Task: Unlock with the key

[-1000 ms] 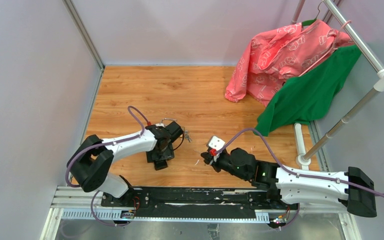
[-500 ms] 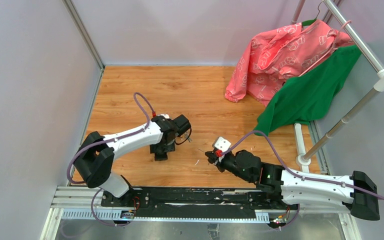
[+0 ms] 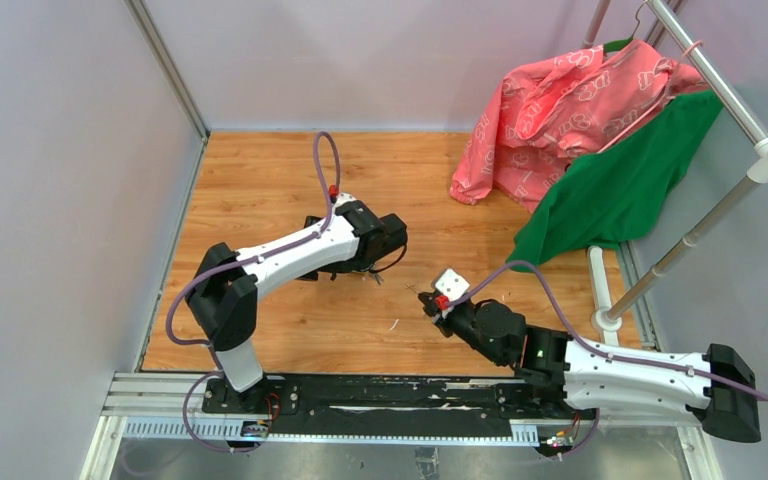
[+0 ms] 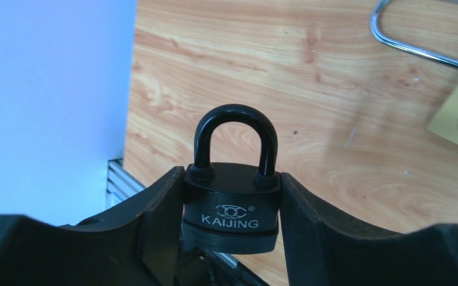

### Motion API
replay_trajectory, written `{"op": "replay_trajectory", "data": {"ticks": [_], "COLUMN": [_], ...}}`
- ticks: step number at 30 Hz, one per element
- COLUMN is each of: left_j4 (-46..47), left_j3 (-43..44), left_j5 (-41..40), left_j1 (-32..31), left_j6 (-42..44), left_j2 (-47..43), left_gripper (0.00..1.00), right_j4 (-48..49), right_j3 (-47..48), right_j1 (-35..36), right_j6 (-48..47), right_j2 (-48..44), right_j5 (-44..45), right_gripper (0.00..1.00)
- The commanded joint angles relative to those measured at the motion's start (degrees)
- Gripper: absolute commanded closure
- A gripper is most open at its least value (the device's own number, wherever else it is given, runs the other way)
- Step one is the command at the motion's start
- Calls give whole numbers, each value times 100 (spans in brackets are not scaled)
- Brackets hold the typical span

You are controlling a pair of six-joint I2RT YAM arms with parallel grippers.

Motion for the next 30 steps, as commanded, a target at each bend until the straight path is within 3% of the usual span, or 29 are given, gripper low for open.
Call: {"op": "replay_trajectory", "data": {"ticks": [1,11,20,30], "left_j4": [-789,-722,-226,275], "left_j3": [299,1286,1838,1775], "left_j5": [-1007,-823,311,800], "left_j1": [-23,94,486,594], "left_j6": [-159,-41,177,401], "left_j2": [15,350,414,103], "left_gripper": [77,76,90,91], "right_j4": [275,552,1202,1242], "right_j3": [-40,83,35,500], "right_j1": [-73,-64,-55,-217], "right_j6": [-221,-445,-1096,544], "right_j2": [93,393,598,924], "right_j5": [283,57,-411,-1266], "right_gripper": [100,100,100,100]}}
